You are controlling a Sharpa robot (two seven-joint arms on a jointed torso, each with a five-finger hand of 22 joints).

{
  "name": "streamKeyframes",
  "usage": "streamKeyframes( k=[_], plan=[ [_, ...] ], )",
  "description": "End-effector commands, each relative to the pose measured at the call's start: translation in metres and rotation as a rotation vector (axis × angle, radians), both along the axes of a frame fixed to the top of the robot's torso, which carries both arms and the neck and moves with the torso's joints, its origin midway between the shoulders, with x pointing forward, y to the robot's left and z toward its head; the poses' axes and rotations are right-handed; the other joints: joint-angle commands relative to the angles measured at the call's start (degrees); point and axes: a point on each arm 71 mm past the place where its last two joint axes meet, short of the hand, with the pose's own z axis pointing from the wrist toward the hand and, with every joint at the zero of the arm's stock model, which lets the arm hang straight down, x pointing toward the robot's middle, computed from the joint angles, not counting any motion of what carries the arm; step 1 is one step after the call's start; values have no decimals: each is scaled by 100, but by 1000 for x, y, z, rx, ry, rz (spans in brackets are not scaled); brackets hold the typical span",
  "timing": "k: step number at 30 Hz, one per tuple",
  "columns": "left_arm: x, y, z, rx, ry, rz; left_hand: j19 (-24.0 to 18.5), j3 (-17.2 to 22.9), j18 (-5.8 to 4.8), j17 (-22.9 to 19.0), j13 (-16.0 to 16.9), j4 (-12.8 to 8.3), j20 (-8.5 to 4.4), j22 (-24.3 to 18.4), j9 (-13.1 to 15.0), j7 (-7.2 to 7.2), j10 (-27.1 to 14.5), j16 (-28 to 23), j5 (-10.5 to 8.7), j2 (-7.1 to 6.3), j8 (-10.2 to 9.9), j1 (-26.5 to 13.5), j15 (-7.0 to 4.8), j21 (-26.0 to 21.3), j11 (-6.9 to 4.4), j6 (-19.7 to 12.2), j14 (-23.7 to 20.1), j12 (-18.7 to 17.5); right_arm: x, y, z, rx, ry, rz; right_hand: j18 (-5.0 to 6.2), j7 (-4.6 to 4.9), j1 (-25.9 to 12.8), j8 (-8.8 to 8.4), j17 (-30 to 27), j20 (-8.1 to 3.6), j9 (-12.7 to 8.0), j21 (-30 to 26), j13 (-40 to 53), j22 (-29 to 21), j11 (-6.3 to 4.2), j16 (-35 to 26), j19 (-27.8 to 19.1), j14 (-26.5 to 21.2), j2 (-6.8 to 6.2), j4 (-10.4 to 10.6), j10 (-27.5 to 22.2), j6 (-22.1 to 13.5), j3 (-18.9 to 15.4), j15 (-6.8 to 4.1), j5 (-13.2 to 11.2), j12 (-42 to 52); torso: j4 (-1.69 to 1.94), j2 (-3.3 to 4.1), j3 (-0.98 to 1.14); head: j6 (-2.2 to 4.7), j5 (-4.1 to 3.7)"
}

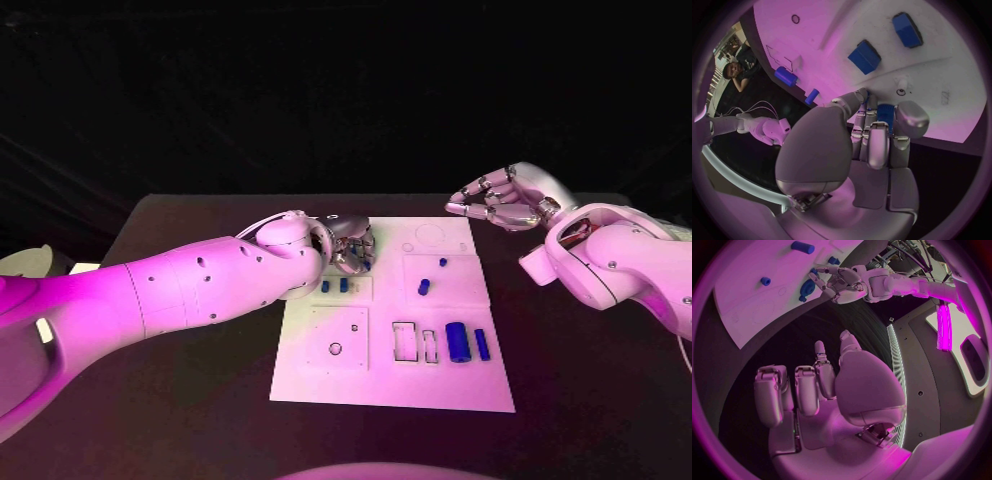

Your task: Assemble the parts on the task board

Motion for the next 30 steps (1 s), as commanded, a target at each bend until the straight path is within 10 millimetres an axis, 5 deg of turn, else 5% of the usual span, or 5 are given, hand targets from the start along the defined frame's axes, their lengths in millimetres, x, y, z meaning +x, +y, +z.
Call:
streamKeyframes(
  k=[1, 14, 30],
  plan=[
    [-2, 2, 4, -51, -17, 5, 121, 35, -40, -6, 9, 7, -12, 3, -6, 27, 17, 35, 2, 8, -36, -59, 7, 13, 19, 31, 262, -41, 0, 1, 0, -5, -1, 16, 69, -4, -22, 17, 659, -47, 6, -27, 586, 915, -30, -5, 233, 426, 54, 12, 16, -42, -36, -39, 25, -14, 2, -2, -2, 11, -4],
    [-11, 35, 27, -169, -7, 60, 120, 72, -39, -8, 16, -54, -3, 8, -20, 31, 44, 45, -3, -55, -77, -146, 13, 10, 24, 49, 261, -108, 1, 0, -3, -5, 4, 12, 69, -4, -22, 17, 659, -47, 6, -27, 586, 915, -30, -5, 233, 426, 54, 12, 16, -42, -36, -39, 25, -14, 19, -6, 3, 34, 8],
    [-10, 63, 22, -136, 53, 102, 117, 76, -35, -21, 24, -88, 2, 1, -31, 35, 73, 48, -4, -102, -111, -234, 17, -5, 28, 65, 257, -158, 0, 0, -5, -5, 9, 13, 68, -4, -20, 21, 662, -47, 11, -27, 587, 916, -30, -4, 234, 427, 61, 14, 18, -44, -42, -38, 25, -13, 2, 1, -5, 36, 50]
  ],
)
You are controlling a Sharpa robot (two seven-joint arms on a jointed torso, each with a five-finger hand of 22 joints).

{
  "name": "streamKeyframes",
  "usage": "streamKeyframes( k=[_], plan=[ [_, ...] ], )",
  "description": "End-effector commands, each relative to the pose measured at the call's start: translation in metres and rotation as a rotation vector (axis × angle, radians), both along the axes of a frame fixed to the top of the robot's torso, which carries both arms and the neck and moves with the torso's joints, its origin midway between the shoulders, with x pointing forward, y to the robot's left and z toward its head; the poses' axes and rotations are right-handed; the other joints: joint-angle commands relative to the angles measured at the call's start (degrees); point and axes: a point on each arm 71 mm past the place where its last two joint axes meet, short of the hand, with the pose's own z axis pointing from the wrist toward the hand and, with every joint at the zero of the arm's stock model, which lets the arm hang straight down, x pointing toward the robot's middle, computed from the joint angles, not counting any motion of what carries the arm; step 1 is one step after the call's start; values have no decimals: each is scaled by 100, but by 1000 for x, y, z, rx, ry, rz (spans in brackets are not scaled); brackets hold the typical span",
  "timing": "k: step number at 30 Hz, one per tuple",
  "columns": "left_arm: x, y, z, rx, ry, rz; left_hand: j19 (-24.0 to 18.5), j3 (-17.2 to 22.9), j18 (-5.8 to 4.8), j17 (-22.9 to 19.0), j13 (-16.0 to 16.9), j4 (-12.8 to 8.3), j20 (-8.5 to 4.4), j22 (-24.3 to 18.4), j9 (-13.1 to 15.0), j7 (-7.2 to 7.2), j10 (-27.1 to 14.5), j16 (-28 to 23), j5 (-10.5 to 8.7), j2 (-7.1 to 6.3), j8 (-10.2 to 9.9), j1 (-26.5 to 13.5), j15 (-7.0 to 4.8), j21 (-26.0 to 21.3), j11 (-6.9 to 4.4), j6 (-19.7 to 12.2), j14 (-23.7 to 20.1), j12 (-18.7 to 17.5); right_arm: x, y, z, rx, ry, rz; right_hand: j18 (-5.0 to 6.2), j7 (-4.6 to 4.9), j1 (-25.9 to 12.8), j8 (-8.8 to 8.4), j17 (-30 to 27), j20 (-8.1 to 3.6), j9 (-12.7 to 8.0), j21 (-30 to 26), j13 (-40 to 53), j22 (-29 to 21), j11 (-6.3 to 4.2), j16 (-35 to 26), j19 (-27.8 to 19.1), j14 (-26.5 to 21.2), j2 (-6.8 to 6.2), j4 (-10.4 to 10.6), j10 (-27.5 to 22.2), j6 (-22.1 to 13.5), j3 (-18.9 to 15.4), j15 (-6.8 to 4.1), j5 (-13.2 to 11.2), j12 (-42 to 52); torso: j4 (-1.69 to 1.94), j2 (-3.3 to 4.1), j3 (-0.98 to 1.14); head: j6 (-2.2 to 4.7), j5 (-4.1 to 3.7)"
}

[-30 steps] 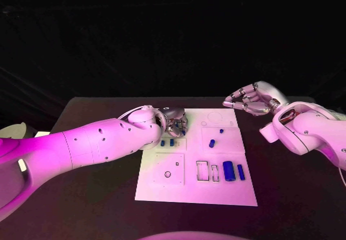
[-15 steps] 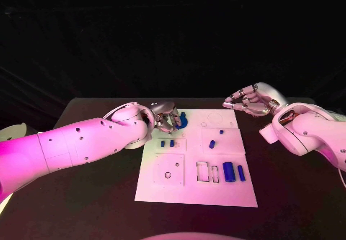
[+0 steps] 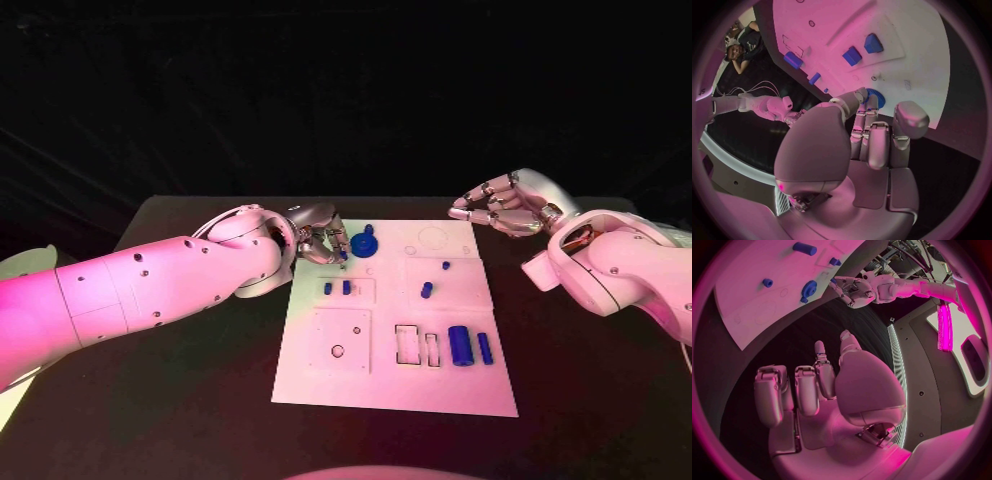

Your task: Assemble the parts on the task board

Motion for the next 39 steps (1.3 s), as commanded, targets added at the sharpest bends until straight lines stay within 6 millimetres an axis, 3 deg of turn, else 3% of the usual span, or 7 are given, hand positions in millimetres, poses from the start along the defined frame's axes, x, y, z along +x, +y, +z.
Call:
streamKeyframes(
  k=[1, 39],
  plan=[
    [0, 1, -3, 5, 33, -7, 117, 5, -35, -4, 6, -16, 2, 3, -5, 10, 32, 26, -5, 1, -20, -40, 17, -5, -12, 25, 258, -37, -1, 2, -1, -3, 1, 17, 69, -4, -2, 21, 658, -47, 5, -27, 586, 918, -30, -4, 234, 427, 44, -3, 18, -44, -25, -38, 25, -27, -4, 0, 1, -9, 8],
    [4, -5, -24, 68, 68, -3, 112, -12, -30, -7, 13, -28, 4, -7, -13, 2, 54, 30, -38, -19, -44, -103, 15, -23, -18, 33, 255, -69, -2, 3, -1, -3, 3, 24, 69, -4, -2, 21, 658, -47, 5, -27, 586, 918, -30, -4, 234, 427, 44, -3, 18, -44, -25, -38, 25, -27, -7, 4, 4, -49, 11]
  ],
)
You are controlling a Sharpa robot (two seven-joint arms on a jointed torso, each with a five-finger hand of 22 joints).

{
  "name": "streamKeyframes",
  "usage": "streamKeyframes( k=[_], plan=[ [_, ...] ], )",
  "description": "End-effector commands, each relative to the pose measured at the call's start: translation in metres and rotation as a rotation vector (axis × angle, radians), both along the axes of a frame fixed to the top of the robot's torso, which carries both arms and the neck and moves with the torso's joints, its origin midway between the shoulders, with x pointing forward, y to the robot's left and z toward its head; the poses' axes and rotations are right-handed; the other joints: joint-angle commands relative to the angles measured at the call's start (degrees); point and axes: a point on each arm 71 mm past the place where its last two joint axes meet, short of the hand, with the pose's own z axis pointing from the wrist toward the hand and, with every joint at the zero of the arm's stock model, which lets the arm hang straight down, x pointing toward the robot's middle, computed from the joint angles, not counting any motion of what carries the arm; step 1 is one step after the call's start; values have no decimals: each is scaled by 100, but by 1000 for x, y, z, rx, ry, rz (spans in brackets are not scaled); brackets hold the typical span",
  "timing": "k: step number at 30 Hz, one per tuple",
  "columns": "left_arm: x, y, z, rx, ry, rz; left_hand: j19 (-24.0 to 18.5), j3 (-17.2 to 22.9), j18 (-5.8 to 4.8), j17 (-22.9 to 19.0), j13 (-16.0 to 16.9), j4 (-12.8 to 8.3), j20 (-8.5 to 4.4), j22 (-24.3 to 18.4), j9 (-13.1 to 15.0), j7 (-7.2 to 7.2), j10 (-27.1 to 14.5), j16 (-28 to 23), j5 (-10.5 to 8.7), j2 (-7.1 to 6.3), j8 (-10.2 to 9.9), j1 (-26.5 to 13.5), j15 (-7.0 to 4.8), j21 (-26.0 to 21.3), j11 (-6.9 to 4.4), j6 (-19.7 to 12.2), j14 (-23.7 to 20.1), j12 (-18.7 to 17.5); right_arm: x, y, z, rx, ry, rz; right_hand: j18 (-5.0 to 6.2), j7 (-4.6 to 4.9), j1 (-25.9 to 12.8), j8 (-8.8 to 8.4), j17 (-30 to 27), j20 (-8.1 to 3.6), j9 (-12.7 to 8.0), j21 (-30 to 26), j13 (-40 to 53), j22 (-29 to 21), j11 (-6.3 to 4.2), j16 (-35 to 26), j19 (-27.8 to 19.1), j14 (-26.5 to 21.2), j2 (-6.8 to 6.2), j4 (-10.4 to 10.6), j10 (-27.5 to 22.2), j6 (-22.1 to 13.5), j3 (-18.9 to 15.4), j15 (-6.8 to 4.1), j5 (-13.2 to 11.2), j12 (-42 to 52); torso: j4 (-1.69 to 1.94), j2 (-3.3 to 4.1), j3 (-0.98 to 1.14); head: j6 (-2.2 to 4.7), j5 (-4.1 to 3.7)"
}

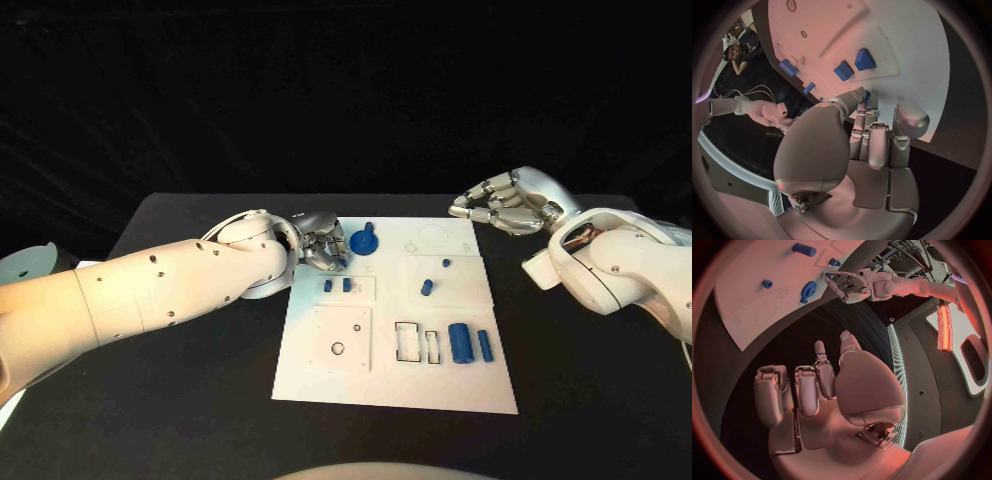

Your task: Assemble the parts on the task board

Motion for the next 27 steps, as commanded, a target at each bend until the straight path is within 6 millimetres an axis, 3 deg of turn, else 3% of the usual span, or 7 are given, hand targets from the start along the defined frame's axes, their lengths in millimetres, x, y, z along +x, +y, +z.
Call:
streamKeyframes(
  k=[1, 14, 19, 27],
  plan=[
    [-1, -1, -4, 25, 14, -8, 113, -11, -31, -5, 9, -30, 3, -3, 2, -6, 36, 30, -37, -9, -36, -50, 14, -20, 0, 27, 255, -21, -1, 2, 0, -3, 2, 20, 69, -4, 5, 21, 660, -47, 7, -27, 586, 916, -30, -4, 234, 427, 38, -3, 18, -44, -26, -38, 25, -22, 1, -2, 1, -15, -5],
    [-2, -1, -6, 35, 29, -16, 109, -35, -33, -24, 11, -64, 5, 9, -14, -1, 20, 25, -54, -53, -77, -89, 16, -15, 7, -1, 248, -66, -1, 2, 0, -4, 4, 21, 69, -4, 5, 21, 660, -47, 7, -27, 586, 916, -30, -4, 234, 427, 38, -3, 18, -44, -26, -38, 25, -22, 2, -4, 0, -22, -6],
    [-1, 0, -6, 35, 32, -11, 92, -52, -49, -139, -30, -73, 48, 22, -117, 78, -206, -22, -29, -151, -310, -210, 88, -17, 99, -369, 219, -232, -1, 1, -1, -5, 4, 20, 69, -4, 5, 21, 660, -47, 7, -27, 586, 916, -30, -4, 234, 427, 38, -3, 18, -44, -26, -38, 25, -22, 5, -3, 0, -21, -11],
    [0, 1, -6, 29, 32, -2, 77, -63, -54, -229, -48, -79, 88, 33, -133, 132, -368, -56, -28, -214, -324, -286, 133, -21, 157, -596, 198, -250, -1, 1, -1, -5, 4, 17, 69, -4, 5, 21, 660, -47, 7, -27, 586, 916, -30, -4, 234, 427, 38, -3, 18, -44, -26, -38, 25, -22, 1, -1, 1, -16, -8]
  ],
)
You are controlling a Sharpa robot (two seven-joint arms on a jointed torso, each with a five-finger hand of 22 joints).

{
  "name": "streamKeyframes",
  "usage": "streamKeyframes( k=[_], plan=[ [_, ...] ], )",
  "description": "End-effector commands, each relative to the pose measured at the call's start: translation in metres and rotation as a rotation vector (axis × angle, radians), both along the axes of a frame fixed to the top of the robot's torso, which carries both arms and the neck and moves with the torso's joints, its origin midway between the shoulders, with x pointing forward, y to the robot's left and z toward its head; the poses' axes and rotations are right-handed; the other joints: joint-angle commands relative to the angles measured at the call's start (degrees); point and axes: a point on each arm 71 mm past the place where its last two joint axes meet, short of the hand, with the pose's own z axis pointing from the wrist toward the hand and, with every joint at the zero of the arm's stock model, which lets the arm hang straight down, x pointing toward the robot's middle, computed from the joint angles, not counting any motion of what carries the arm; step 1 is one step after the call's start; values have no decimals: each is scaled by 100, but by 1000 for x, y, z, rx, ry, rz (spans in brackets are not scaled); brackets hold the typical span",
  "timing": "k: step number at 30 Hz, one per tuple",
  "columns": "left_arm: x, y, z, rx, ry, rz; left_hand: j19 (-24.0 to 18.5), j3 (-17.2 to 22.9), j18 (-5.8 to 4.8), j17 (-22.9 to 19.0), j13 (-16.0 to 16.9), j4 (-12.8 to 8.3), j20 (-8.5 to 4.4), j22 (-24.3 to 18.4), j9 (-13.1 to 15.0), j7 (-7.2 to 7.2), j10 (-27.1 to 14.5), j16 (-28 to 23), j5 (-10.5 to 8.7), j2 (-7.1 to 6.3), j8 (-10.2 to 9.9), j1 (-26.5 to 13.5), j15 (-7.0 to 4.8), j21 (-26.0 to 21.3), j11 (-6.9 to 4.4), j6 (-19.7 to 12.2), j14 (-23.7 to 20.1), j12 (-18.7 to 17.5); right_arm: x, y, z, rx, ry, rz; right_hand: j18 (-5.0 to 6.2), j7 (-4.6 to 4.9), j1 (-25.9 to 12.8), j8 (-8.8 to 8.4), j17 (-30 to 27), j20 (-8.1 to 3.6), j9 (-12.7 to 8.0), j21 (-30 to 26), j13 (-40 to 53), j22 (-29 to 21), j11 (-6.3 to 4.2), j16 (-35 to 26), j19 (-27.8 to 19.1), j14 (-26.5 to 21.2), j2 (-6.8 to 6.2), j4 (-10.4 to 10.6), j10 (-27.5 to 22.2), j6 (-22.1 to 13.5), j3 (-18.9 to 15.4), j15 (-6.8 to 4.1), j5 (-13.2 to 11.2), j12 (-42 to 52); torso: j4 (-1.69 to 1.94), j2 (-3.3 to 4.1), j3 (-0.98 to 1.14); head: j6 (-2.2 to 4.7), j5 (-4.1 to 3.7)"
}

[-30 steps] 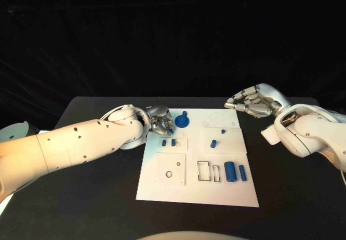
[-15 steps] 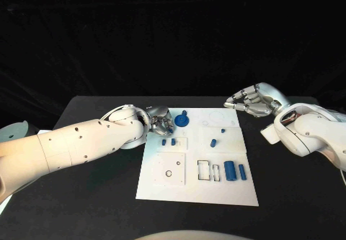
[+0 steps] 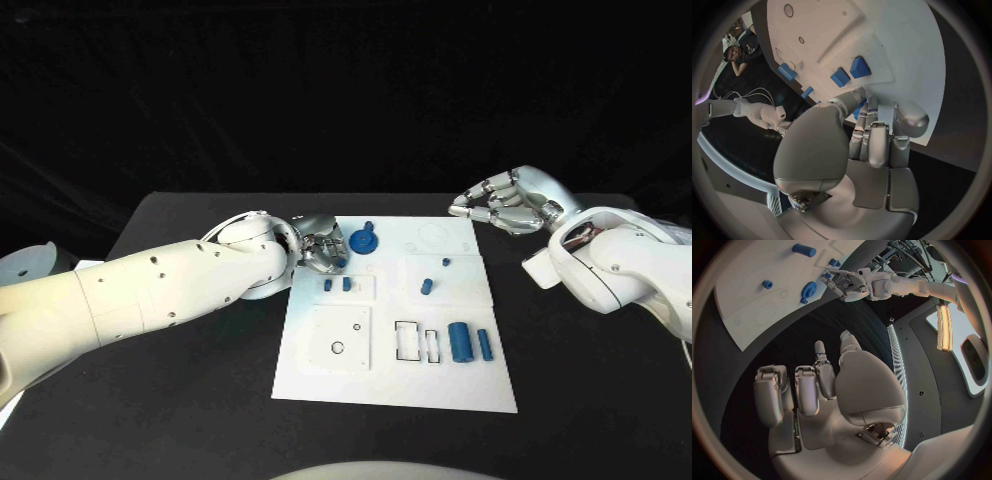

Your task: Assemble the parts on the task board

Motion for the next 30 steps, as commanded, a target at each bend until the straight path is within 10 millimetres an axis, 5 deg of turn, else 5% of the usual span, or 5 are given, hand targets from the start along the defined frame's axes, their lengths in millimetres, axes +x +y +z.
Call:
streamKeyframes(
  k=[1, 10, 18, 21, 30],
  plan=[
    [0, -1, -1, 5, 12, 0, 76, -13, -54, -17, -12, -23, 50, -14, -2, 14, -73, -29, -10, -4, -16, -78, 44, -29, 14, -88, 189, -31, -1, 1, 0, -4, 1, 15, 69, -3, 6, 23, 657, -47, 12, -28, 588, 915, -30, -7, 233, 426, 41, -1, 16, -46, -30, -38, 25, -24, -3, 2, 3, 0, 0],
    [1, 3, -2, 11, 16, 13, 66, -36, -44, -46, -17, -31, 76, -57, -1, 59, -176, -35, -9, -28, -14, -102, 71, -86, 52, -201, 184, -32, 1, -2, -2, -16, 14, 5, 89, 7, 38, 22, 440, -43, 32, -75, 286, 837, -22, -152, 185, 373, 60, -4, -203, -93, -62, -33, 27, -559, -2, 0, 1, 4, -12],
    [1, 16, 0, -67, 28, 47, 60, -116, -27, -144, -29, -83, 119, -109, 4, 35, -615, -61, -6, -36, -6, -73, 106, -160, 87, -378, 166, -30, 4, -7, -8, -172, 24, 12, 171, 158, 1048, -223, -129, -6, -1, -293, -2686, 500, 115, -613, -19, 243, 252, -345, -2202, -344, 365, 42, -185, -5087, -8, -4, -4, 20, -39],
    [1, 29, 3, -231, 82, 93, 46, -334, -9, -172, -25, -93, 134, -172, 8, 32, -865, -60, -5, -32, 1, -78, 113, -243, 98, -455, 163, -9, 4, -9, -11, -283, 9, 28, 165, 245, 1480, -435, -236, 138, -71, -290, -4222, 511, 276, -697, 5, 261, 106, -449, -1977, -188, 849, 155, -385, -6339, -6, -4, -2, 32, -60],
    [1, 67, 14, -749, 173, 289, 24, -388, 27, -227, 51, -27, 160, -305, 49, 124, -487, -47, 205, 289, 131, -37, 126, -412, 106, -133, 156, 308, 0, -2, -18, -577, -95, 80, 179, 178, 1525, -776, -284, 141, -226, -326, -5676, 470, 221, -724, -1, 271, -315, -528, -1512, 145, 1622, 172, -661, -7046, 20, -8, -15, 100, -170]
  ],
)
